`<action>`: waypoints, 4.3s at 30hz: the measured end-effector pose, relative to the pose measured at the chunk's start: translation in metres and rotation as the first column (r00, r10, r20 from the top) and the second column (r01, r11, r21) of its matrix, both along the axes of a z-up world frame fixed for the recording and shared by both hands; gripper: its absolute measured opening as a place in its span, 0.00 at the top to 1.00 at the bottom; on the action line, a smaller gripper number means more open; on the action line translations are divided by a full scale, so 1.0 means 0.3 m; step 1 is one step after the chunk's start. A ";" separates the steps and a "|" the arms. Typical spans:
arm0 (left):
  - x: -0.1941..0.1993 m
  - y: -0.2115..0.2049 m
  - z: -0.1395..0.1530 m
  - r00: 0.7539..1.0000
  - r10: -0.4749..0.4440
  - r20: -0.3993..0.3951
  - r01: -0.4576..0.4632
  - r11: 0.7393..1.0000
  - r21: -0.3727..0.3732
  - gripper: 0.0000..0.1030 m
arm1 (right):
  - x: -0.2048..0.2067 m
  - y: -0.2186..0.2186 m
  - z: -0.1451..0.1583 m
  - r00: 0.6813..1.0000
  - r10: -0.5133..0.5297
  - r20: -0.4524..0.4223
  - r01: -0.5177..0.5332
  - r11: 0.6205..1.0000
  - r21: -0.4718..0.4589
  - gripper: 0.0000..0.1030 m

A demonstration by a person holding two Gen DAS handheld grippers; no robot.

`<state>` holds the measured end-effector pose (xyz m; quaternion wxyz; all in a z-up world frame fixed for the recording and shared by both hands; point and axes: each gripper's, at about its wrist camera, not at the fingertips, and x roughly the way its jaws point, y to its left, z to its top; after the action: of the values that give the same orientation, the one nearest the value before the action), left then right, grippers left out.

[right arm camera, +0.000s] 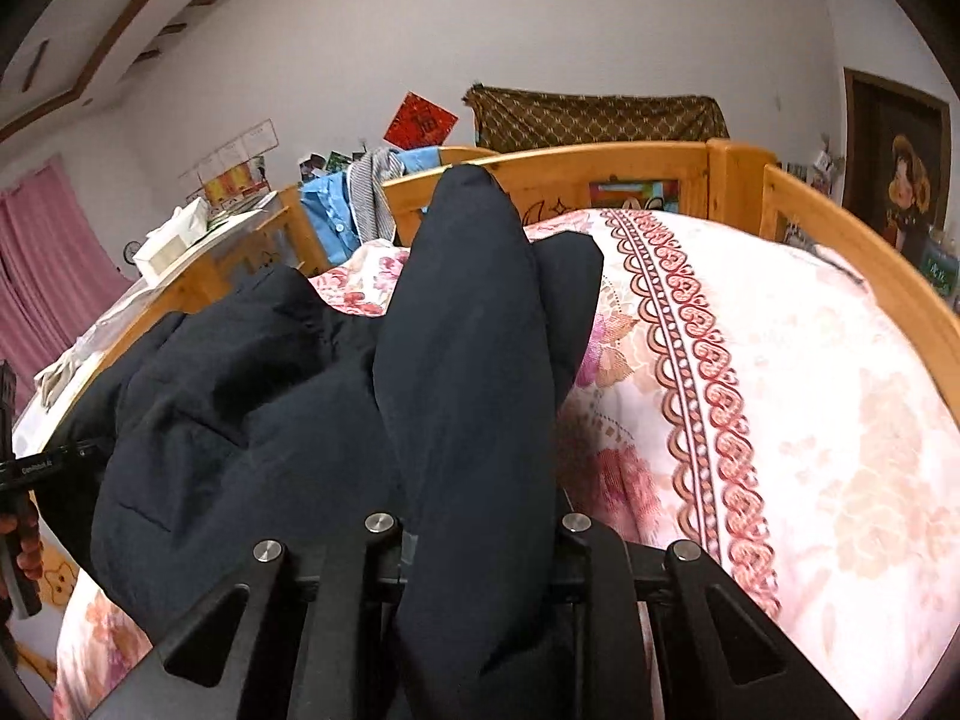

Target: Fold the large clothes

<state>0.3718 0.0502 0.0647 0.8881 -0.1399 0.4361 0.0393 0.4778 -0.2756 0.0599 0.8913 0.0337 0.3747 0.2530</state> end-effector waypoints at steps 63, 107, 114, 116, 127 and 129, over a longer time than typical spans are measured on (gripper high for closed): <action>-0.575 -0.377 0.134 0.940 -0.072 0.333 -0.032 0.954 0.297 0.03 | -0.621 0.000 0.073 0.968 -0.094 0.234 0.096 0.995 0.006 0.00; -1.073 -0.501 -0.007 0.937 0.002 0.348 -0.081 0.973 0.214 0.01 | -1.229 0.038 0.009 0.964 -0.032 0.263 0.046 0.998 -0.046 0.00; -1.112 -0.505 -0.050 0.942 0.002 0.334 -0.083 0.970 0.227 0.01 | -1.255 0.027 -0.021 0.972 -0.031 0.234 0.041 0.999 -0.036 0.00; -1.115 -0.506 -0.060 0.946 0.004 0.324 -0.081 0.971 0.224 0.01 | -1.260 0.030 -0.026 0.972 -0.022 0.233 0.033 0.999 -0.041 0.00; -1.125 -0.520 -0.091 0.953 0.007 0.303 -0.080 0.970 0.231 0.01 | -1.258 0.025 -0.051 0.977 -0.015 0.212 0.025 0.999 -0.043 0.00; -1.124 -0.517 -0.092 0.953 0.006 0.302 -0.079 0.970 0.231 0.01 | -1.257 0.024 -0.054 0.978 -0.015 0.209 0.024 0.999 -0.044 0.00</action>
<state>0.0345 -0.1050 0.0372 0.9530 -0.0450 0.2858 0.0897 0.1007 -0.2685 0.0438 0.9286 -0.0099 0.2846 0.2378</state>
